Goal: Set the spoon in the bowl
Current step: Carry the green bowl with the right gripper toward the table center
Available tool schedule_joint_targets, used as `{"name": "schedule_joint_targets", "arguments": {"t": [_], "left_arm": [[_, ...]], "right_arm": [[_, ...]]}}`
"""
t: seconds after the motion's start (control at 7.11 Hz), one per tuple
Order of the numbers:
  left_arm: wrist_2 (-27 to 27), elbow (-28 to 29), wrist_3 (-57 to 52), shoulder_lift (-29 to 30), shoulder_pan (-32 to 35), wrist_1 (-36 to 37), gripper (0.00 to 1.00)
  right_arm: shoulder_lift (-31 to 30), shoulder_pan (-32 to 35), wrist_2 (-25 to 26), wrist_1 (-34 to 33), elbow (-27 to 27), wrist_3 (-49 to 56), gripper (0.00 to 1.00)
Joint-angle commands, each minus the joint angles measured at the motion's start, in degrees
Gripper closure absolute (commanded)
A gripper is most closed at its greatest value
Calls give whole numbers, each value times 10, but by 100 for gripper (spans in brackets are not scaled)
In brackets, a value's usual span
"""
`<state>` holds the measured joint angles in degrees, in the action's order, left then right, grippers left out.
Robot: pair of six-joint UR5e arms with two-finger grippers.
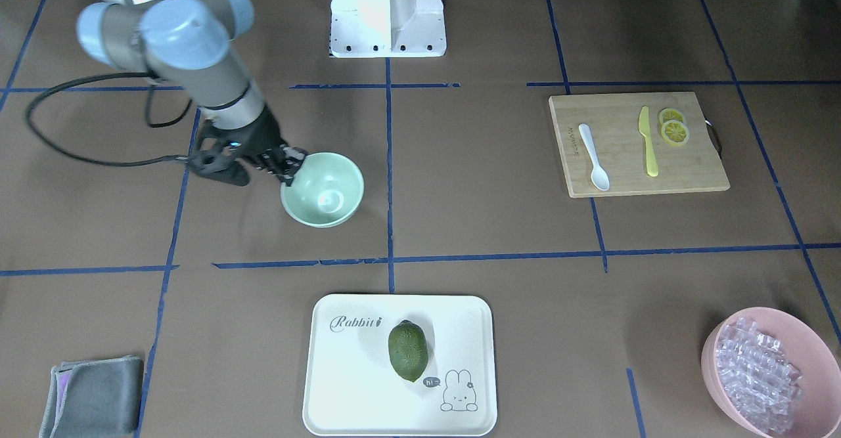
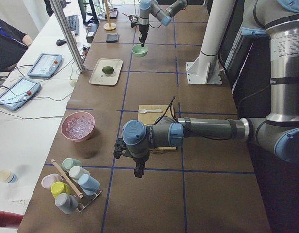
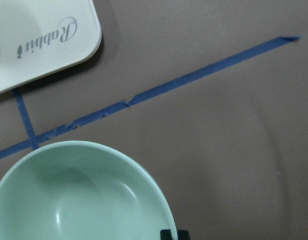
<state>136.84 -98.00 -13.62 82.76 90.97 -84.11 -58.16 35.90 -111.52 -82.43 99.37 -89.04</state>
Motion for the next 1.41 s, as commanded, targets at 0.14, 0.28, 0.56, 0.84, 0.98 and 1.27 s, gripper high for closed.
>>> {"name": "schedule_joint_targets", "arguments": {"t": [0.14,0.28,0.56,0.84,0.98,1.27], "left_arm": [[0,0,0,-1,0,1,0],[0,0,0,-2,0,1,0],[0,0,0,-1,-1,1,0],[0,0,0,-2,-1,1,0],[0,0,0,-1,-2,0,0],[0,-1,-1,0,-2,0,0]], "right_arm": [[65,-96,102,-12,-40,-83,100],[64,-114,121,-12,-40,-89,100],[61,-117,124,-11,-40,-86,100],[59,-118,122,-9,-40,-81,97],[58,-118,121,-9,-40,-81,85],[59,-103,111,-11,-31,-54,0]]}}
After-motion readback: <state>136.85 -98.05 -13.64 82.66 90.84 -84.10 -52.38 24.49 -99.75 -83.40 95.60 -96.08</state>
